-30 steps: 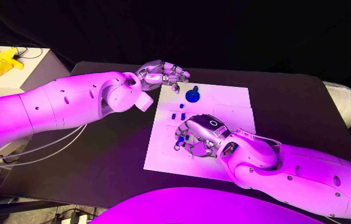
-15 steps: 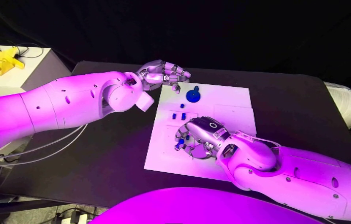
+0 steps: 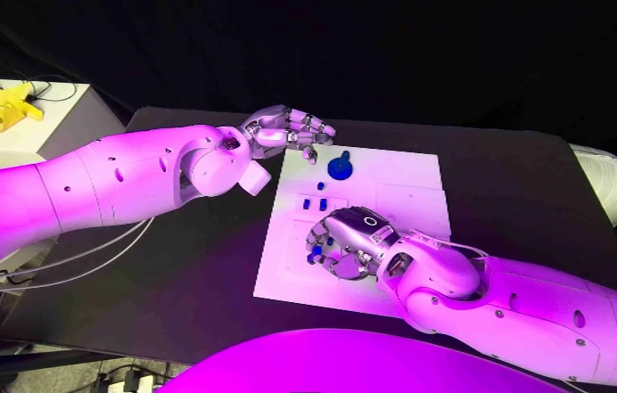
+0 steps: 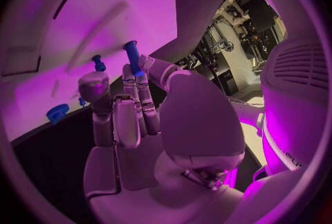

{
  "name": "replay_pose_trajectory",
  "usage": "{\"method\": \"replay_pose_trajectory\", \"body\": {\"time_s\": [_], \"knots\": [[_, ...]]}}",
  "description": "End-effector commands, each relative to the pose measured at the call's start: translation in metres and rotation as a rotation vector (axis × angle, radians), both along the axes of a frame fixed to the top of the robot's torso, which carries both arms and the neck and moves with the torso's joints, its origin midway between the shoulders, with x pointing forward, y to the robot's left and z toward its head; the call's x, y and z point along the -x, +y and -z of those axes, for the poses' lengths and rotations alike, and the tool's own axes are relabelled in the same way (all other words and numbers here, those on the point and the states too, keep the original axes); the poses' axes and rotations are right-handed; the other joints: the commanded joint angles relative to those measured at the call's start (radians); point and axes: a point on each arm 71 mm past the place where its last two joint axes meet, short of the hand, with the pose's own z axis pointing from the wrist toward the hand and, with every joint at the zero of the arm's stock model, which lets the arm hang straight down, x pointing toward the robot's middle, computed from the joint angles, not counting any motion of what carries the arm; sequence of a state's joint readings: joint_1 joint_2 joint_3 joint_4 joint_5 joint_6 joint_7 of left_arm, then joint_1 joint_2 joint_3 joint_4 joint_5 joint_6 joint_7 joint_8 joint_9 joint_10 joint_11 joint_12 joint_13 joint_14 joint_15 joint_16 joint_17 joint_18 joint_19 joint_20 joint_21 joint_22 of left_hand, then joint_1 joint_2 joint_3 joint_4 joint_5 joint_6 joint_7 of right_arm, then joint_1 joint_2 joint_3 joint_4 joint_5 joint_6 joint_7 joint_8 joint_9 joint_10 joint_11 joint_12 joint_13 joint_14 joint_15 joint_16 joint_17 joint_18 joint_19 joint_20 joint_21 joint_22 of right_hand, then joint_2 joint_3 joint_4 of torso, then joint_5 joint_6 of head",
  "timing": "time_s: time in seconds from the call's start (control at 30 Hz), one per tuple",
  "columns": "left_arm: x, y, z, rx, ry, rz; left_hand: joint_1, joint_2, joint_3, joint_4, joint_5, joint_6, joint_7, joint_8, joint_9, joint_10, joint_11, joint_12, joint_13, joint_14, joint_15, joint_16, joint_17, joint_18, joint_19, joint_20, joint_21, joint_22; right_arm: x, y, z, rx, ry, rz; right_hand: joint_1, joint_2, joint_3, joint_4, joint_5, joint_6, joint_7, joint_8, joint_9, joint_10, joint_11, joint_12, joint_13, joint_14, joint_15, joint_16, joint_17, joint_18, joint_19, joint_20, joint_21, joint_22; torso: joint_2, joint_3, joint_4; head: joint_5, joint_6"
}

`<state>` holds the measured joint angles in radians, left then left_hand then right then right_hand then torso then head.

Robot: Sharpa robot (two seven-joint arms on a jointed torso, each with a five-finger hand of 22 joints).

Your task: Assemble the parts on the task board

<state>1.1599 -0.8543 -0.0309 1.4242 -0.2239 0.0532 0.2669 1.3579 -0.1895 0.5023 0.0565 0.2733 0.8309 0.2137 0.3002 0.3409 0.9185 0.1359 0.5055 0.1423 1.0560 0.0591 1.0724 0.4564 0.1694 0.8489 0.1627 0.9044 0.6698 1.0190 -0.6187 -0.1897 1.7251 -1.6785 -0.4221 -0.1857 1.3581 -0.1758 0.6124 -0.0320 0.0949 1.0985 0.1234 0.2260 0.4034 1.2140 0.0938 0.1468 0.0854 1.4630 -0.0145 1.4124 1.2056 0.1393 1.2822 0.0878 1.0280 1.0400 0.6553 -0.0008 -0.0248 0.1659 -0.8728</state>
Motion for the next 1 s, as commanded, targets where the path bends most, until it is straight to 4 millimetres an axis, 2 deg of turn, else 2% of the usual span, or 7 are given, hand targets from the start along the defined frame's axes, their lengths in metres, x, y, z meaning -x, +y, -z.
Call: {"method": "replay_pose_trajectory", "body": {"time_s": [0.03,0.37,0.43,0.57,0.6,0.7,1.0], "knots": [[0.0011,-0.0018,-0.001,0.014,-0.002,0.019,0.001,0.005,-0.003,0.003,-0.001,-0.001,-0.004,0.002,0.001,-0.002,0.002,0.004,-0.002,-0.001,0.004,-0.004,-0.002,0.015,0.004,0.0,-0.003,-0.001,0.0011,0.0013,0.0033,0.037,0.002,-0.02,-0.003,0.015,0.001,-0.008,-0.007,-0.001,0.007,-0.004,0.001,0.039,-0.034,0.001,0.017,0.035,-0.003,0.003,-0.001,-0.011,-0.007,-0.003,-0.004,0.001,0.001,0.0001,-0.0003,0.0,0.0],[0.0011,-0.0016,-0.001,0.013,-0.002,0.019,0.001,0.005,-0.003,0.003,-0.001,-0.001,-0.004,0.002,0.001,-0.002,0.002,0.004,-0.002,-0.001,0.004,-0.004,-0.002,0.015,0.004,0.0,-0.003,-0.001,0.0018,0.0028,0.0072,0.059,0.014,-0.027,-0.009,0.02,-0.002,-0.013,-0.026,-0.004,0.007,-0.007,0.001,0.037,-0.033,-0.005,0.018,0.034,-0.002,0.002,-0.003,-0.01,-0.011,-0.002,-0.01,-0.002,0.0,0.0003,-0.0001,0.001,0.0],[0.0011,-0.0015,-0.001,0.013,-0.002,0.019,0.001,0.005,-0.003,0.003,-0.001,-0.001,-0.004,0.002,0.001,-0.002,0.002,0.004,-0.002,-0.001,0.004,-0.004,-0.002,0.015,0.004,0.0,-0.003,-0.001,0.0017,0.0029,0.0074,0.058,0.015,-0.027,-0.019,0.019,0.0,-0.016,-0.033,-0.023,0.014,-0.02,-0.003,0.018,-0.026,-0.019,0.014,0.034,0.003,0.002,-0.003,-0.01,-0.014,0.0,-0.014,-0.004,0.0,0.0003,-0.0003,0.002,0.0],[0.0011,-0.0015,-0.001,0.013,-0.002,0.019,0.001,0.005,-0.003,0.003,-0.001,-0.001,-0.004,0.002,0.001,-0.002,0.002,0.004,-0.002,-0.001,0.004,-0.004,-0.002,0.015,0.004,0.0,-0.003,-0.001,0.0013,0.0028,0.0075,0.046,0.018,-0.027,-0.04,0.005,0.005,-0.019,-0.039,-0.071,0.036,-0.054,-0.017,-0.024,-0.005,-0.049,0.001,0.035,0.02,0.005,-0.001,-0.01,-0.017,0.013,-0.021,-0.006,0.0,0.0004,-0.0007,0.002,0.0],[0.0011,-0.0016,-0.001,0.013,-0.002,0.019,0.001,0.005,-0.003,0.003,-0.001,-0.001,-0.004,0.002,0.001,-0.002,0.002,0.004,-0.002,-0.001,0.004,-0.004,-0.002,0.015,0.004,0.0,-0.003,-0.001,0.0012,0.0027,0.0075,0.041,0.018,-0.027,-0.049,-0.007,0.006,-0.019,-0.04,-0.093,0.046,-0.07,-0.023,-0.055,0.007,-0.067,-0.008,0.034,0.029,0.005,-0.003,-0.01,-0.02,0.02,-0.027,-0.01,0.0,0.0003,-0.0007,0.002,0.0],[0.0011,-0.0016,-0.001,0.013,-0.002,0.019,0.001,0.005,-0.003,0.003,-0.001,-0.001,-0.004,0.002,0.001,-0.002,0.002,0.004,-0.002,-0.001,0.004,-0.004,-0.002,0.015,0.004,0.0,-0.003,-0.001,0.0009,0.0022,0.0072,0.032,0.017,-0.028,-0.066,-0.034,-0.002,-0.02,-0.041,-0.122,0.059,-0.091,-0.032,-0.096,0.022,-0.082,-0.02,0.03,0.043,0.003,-0.011,-0.007,-0.028,0.033,-0.045,-0.023,-0.001,0.0005,-0.0008,0.003,0.0],[0.0012,-0.0012,-0.0009,0.013,-0.002,0.019,0.001,0.005,-0.003,0.003,-0.001,-0.001,-0.004,0.002,0.001,-0.002,0.002,0.004,-0.002,-0.001,0.004,-0.004,-0.002,0.015,0.004,0.0,-0.003,-0.001,0.0003,-0.0001,0.0055,0.002,0.006,-0.025,-0.062,-0.054,-0.037,-0.029,-0.031,-0.143,0.063,-0.11,-0.041,-0.173,0.032,-0.078,-0.021,0.021,0.052,-0.006,-0.036,0.004,-0.049,0.046,-0.091,-0.059,0.0,0.0007,-0.0005,0.003,0.0]]}}
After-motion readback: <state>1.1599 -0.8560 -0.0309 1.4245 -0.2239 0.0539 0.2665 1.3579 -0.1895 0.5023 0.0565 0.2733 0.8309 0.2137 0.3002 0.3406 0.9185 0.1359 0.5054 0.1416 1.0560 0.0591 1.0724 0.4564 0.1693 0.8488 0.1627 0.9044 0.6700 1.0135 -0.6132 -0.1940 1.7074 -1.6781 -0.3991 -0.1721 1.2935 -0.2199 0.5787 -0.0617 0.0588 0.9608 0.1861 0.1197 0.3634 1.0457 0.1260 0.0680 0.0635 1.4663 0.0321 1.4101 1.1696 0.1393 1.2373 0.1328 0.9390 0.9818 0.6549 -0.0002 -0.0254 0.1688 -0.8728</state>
